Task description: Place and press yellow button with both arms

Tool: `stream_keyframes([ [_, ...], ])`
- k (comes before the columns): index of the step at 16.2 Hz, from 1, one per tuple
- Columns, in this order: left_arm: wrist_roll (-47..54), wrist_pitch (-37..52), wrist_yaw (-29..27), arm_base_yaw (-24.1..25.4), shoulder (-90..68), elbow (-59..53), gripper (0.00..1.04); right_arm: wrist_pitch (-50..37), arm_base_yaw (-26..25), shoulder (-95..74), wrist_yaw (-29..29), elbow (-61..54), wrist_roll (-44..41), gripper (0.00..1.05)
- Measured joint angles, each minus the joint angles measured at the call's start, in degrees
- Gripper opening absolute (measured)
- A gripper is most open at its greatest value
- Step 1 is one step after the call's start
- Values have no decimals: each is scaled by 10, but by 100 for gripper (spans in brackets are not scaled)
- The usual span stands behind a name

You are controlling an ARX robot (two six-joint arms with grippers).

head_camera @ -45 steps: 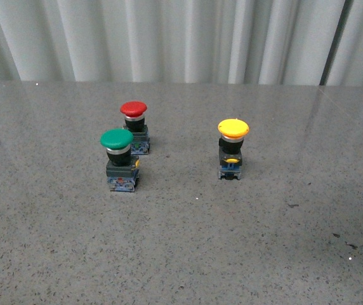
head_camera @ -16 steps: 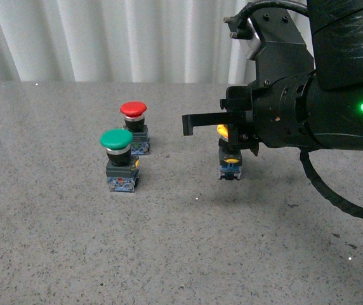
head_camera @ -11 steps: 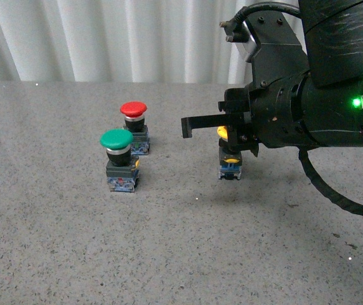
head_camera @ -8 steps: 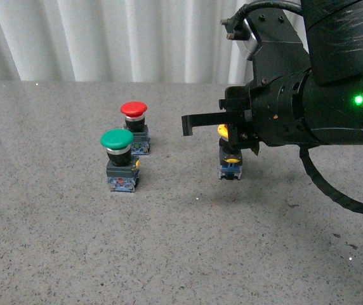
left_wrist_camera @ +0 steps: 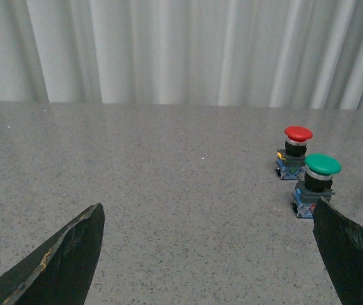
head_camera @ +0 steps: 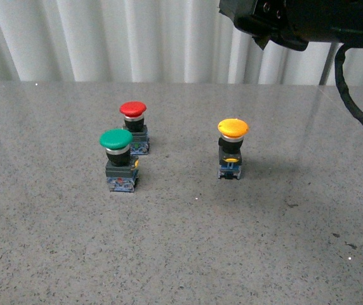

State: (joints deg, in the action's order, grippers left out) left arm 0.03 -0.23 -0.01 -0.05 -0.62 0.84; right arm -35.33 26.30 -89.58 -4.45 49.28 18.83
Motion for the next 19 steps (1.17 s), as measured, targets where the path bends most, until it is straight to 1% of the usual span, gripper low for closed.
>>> stream_keyframes([
  [3,0,0,0,0,0,0,98,63,8,90,17,-41,12,2],
  [5,0,0,0,0,0,0,98,147,9,203,32,-74,6,2],
  [6,0,0,0,0,0,0,98,184,2,260,29,-94,6,2],
  [7,0,0,0,0,0,0,98,183,0,316,66,-124,-16,2],
  [8,0,0,0,0,0,0,98,203,-9,385,161,-162,-62,2],
  [9,0,0,0,0,0,0,98,258,-57,482,205,-216,-120,2],
  [10,0,0,0,0,0,0,98,309,-121,565,184,-261,-146,2],
  [11,0,0,0,0,0,0,98,356,-194,646,117,-295,-161,2],
  [12,0,0,0,0,0,0,98,398,-250,721,71,-320,-170,2],
  [13,0,0,0,0,0,0,98,392,-267,776,56,-344,-174,2],
  [14,0,0,0,0,0,0,98,381,-266,804,45,-358,-176,2],
  [17,0,0,0,0,0,0,98,376,-263,822,44,-407,-180,2],
  [19,0,0,0,0,0,0,98,366,-263,838,44,-419,-183,2],
])
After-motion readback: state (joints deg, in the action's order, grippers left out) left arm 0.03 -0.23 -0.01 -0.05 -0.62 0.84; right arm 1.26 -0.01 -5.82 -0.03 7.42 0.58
